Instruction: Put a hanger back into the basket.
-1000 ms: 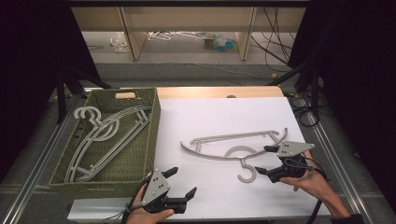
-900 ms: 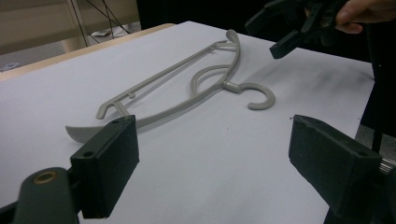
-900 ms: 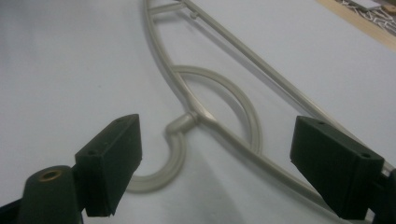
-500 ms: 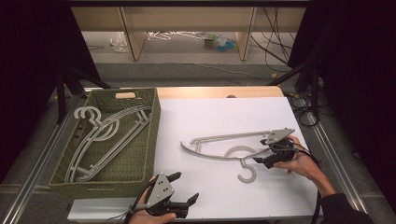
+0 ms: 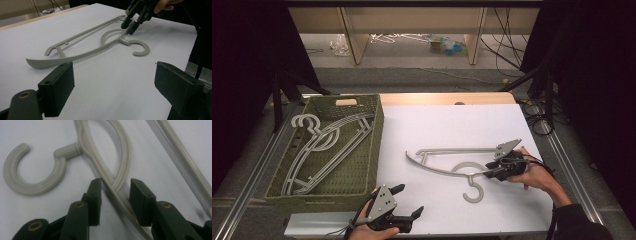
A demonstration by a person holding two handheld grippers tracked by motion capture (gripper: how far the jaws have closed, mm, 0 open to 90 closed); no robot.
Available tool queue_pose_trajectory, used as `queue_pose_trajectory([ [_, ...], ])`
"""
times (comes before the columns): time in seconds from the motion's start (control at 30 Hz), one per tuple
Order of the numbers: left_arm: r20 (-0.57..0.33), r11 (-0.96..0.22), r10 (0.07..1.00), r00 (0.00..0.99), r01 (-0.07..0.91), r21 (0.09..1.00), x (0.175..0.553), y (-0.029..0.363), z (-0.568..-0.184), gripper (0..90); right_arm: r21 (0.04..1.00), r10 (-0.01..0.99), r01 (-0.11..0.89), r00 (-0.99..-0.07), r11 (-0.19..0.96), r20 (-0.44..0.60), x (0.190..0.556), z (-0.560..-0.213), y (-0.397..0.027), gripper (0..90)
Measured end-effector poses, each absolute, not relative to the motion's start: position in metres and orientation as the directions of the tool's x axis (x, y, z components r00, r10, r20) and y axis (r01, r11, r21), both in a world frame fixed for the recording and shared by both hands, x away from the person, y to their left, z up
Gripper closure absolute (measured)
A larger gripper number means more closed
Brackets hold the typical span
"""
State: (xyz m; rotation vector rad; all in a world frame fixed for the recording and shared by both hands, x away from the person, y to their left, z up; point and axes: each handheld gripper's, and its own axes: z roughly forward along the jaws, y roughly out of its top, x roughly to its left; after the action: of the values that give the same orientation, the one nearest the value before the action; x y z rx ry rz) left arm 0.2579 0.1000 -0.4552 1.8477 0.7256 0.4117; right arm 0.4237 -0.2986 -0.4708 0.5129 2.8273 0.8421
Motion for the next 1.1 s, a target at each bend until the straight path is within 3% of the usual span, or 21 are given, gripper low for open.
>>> queue_pose_trajectory([
  [0.2, -0.059, -0.256, 0.655, 0.753, 0.294, 0.921, 0.258, 0.101, -0.456, 16.3, 0.531, 0.267, 0.222, -0.964, 0.818, -0.009, 0.410, -0.469, -0.298, 66.9],
  [0.47, -0.053, -0.268, 0.646, 0.762, 0.290, 0.919, 0.260, 0.099, -0.458, 16.3, 0.541, 0.261, 0.226, -0.965, 0.810, 0.011, 0.411, -0.472, -0.299, 64.9],
  [0.67, -0.036, -0.288, 0.646, 0.763, 0.287, 0.914, 0.260, 0.098, -0.459, 16.4, 0.531, 0.218, 0.180, -0.976, 0.828, -0.009, 0.408, -0.470, -0.298, 72.6],
  [0.87, -0.027, -0.296, 0.642, 0.767, 0.280, 0.913, 0.260, 0.100, -0.459, 16.5, 0.480, 0.216, 0.174, -0.976, 0.860, -0.033, 0.406, -0.465, -0.299, 67.6],
  [1.1, -0.039, -0.288, 0.642, 0.765, 0.288, 0.913, 0.261, 0.098, -0.460, 16.6, 0.468, 0.169, 0.130, -0.985, 0.874, -0.042, 0.404, -0.466, -0.297, 73.8],
])
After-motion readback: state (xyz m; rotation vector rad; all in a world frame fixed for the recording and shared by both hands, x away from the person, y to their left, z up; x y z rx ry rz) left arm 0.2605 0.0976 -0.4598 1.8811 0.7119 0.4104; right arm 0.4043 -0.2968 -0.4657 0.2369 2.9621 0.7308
